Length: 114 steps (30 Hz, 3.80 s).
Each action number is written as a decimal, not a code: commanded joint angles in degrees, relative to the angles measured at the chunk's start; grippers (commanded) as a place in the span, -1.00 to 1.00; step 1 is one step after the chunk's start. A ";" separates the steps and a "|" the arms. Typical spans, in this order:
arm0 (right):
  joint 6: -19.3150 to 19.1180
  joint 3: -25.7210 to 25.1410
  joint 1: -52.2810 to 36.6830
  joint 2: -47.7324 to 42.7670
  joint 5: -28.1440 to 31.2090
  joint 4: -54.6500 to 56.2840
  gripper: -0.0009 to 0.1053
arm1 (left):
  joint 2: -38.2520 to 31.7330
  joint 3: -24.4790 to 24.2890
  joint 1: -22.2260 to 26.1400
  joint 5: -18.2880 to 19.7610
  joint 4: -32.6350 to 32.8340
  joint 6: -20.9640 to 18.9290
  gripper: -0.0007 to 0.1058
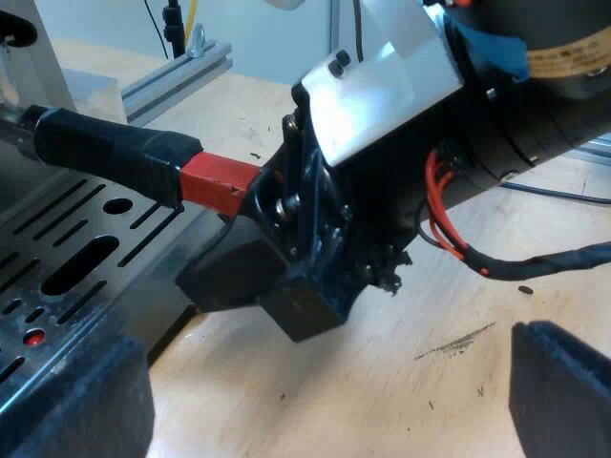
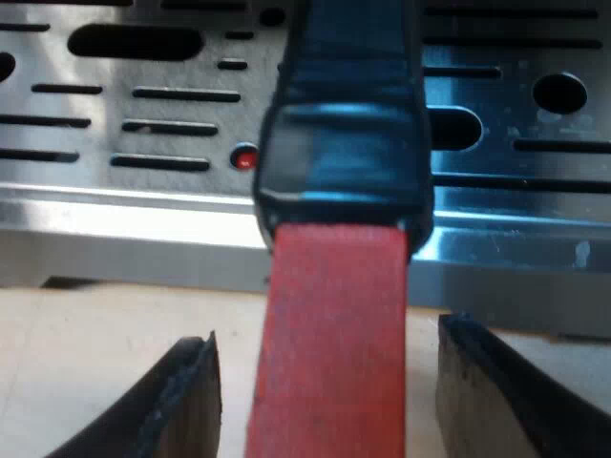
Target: Grind coffee beans and then tamp
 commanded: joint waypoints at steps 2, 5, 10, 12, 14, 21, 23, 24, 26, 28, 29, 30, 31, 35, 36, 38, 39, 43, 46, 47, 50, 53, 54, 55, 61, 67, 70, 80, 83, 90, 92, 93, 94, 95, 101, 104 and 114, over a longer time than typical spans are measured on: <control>0.09 -0.29 -0.36 -0.03 1.93 -2.10 0.00 | 0.04 -0.13 -0.26 0.77 -0.64 -0.69 0.46; 0.09 -0.29 -1.72 -0.03 -0.38 -2.81 0.00 | 0.04 -0.13 -0.26 0.77 -0.64 -0.69 0.46; -0.07 -0.29 -4.14 -0.03 -3.85 -2.80 0.00 | 0.04 -0.13 -0.26 0.77 -0.64 -0.69 0.46; -1.42 -0.29 -4.13 -0.03 -3.84 -2.69 0.00 | 0.04 -0.13 -0.26 0.77 -0.64 -0.69 0.46; -1.63 -0.29 -4.13 0.29 -3.84 -2.69 0.00 | 0.04 -0.13 -0.26 0.77 -0.64 -0.69 0.46; -1.62 -0.19 -4.13 0.50 -3.65 -2.69 0.00 | 0.04 -0.13 -0.26 0.77 -0.64 -0.69 0.46; -1.62 -0.19 -4.13 0.50 -3.65 -2.69 0.00 | 0.04 -0.13 -0.26 0.77 -0.64 -0.69 0.46; -1.62 -0.19 -4.13 0.50 -3.65 -2.69 0.00 | 0.04 -0.13 -0.26 0.77 -0.64 -0.69 0.46; -1.62 -0.19 -4.13 0.50 -3.65 -2.69 0.00 | 0.04 -0.13 -0.26 0.77 -0.64 -0.69 0.46; -1.62 -0.19 -4.13 0.50 -3.51 -2.69 0.00 | 0.04 -0.13 -0.26 0.77 -0.64 -0.69 0.46; -1.62 -0.19 -4.13 0.50 -3.49 -2.69 0.00 | 0.04 -0.13 -0.26 0.77 -0.64 -0.69 0.46; -1.62 -0.19 -4.13 0.50 -3.49 -2.69 0.00 | 0.04 -0.13 -0.26 0.77 -0.64 -0.69 0.46; -1.62 -0.19 -4.13 0.50 -3.27 -2.69 0.00 | 0.04 -0.13 -0.26 0.77 -0.64 -0.69 0.46; -2.46 -0.19 -4.13 0.50 -2.46 -2.83 0.00 | 0.04 -0.13 -0.26 0.77 -0.64 -0.69 0.46; -2.46 -0.19 -4.13 0.50 -2.46 -3.08 0.00 | 0.04 -0.13 -0.26 0.77 -0.64 -0.69 0.46; -2.46 -0.19 -4.13 0.50 -2.46 -3.11 0.00 | 0.04 -0.13 -0.26 0.77 -0.64 -0.69 0.46; -2.46 -0.19 -4.13 0.50 -2.46 -3.11 0.00 | 0.04 -0.13 -0.26 0.77 -0.64 -0.69 0.46; -2.46 -0.19 -4.13 0.50 -2.46 -3.11 -0.30 | 0.04 -0.13 -0.26 0.77 -0.64 -0.69 0.46; -2.46 -0.19 -4.13 0.50 -2.46 -3.11 -0.52 | 0.04 -0.13 -0.26 0.77 -0.64 -0.69 0.46; -2.46 -0.19 -4.13 0.50 -2.46 -3.11 -0.52 | 0.04 -0.13 -0.26 0.77 -0.64 -0.69 0.46; -2.46 -0.19 -4.13 0.50 -2.46 -3.11 -0.66 | 0.04 -0.13 -0.26 0.77 -0.64 -0.69 0.46; -2.46 -0.19 -4.13 0.50 -2.72 -3.11 -0.98 | 0.04 -0.13 -0.26 0.77 -0.64 -0.69 0.46; -2.46 -0.19 -4.02 0.50 -2.72 -3.11 -0.98 | 0.04 -0.13 -0.26 0.77 -0.64 -0.69 0.46; -2.46 -0.19 -4.02 0.50 -2.72 -3.11 -0.98 | 0.04 -0.13 -0.26 0.77 -0.64 -0.69 0.46; -2.46 -0.19 -3.90 0.26 -2.72 -3.11 -0.98 | 0.04 -0.13 -0.26 0.77 -0.64 -0.69 0.46; -2.46 -0.19 -1.41 -1.06 0.83 -3.11 -0.98 | 0.04 -0.13 -0.26 0.77 -0.64 -0.69 0.46; -2.46 -0.19 -0.58 -1.33 1.91 -3.11 -0.98 | 0.04 -0.13 -0.26 0.77 -0.64 -0.69 0.46; -2.11 -0.19 2.79 -1.33 5.25 -2.73 -0.98 | 0.04 -0.13 -0.26 0.77 -0.64 -0.69 0.46; -1.31 -0.19 4.61 -1.33 6.42 -2.73 -0.98 | 0.04 -0.13 -0.26 0.77 -0.64 -0.69 0.46; 0.91 -0.19 6.63 -1.47 8.00 -0.92 -0.98 | 0.04 -0.13 -0.26 0.77 -0.84 -0.69 0.46; 2.66 -0.19 6.80 -1.50 8.00 1.16 -0.98 | 0.04 -0.13 -0.26 0.56 -1.23 -0.69 0.46; 2.79 -0.19 7.20 -1.50 7.62 2.43 -0.98 | 0.04 -0.13 -0.26 0.53 -1.52 -0.69 0.46; 2.78 -0.19 7.53 -1.50 7.63 3.44 -0.98 | 0.04 -0.13 -0.26 0.54 -1.60 -0.69 0.46; 2.89 -0.19 7.61 -1.50 7.64 3.72 -0.98 | 0.04 -0.13 -0.26 0.54 -1.58 -0.69 0.46; 8.26 -0.19 10.06 -2.10 7.61 8.43 -0.98 | -1.33 -0.29 -0.26 0.73 -1.58 -2.08 0.46; 8.83 0.49 10.04 -4.04 7.44 11.40 -0.98 | -4.05 -1.20 -0.26 0.68 0.65 -2.10 0.46; 8.57 5.55 11.98 -14.30 4.95 15.61 -0.98 | -13.07 -3.54 -0.26 0.68 8.65 -2.10 0.46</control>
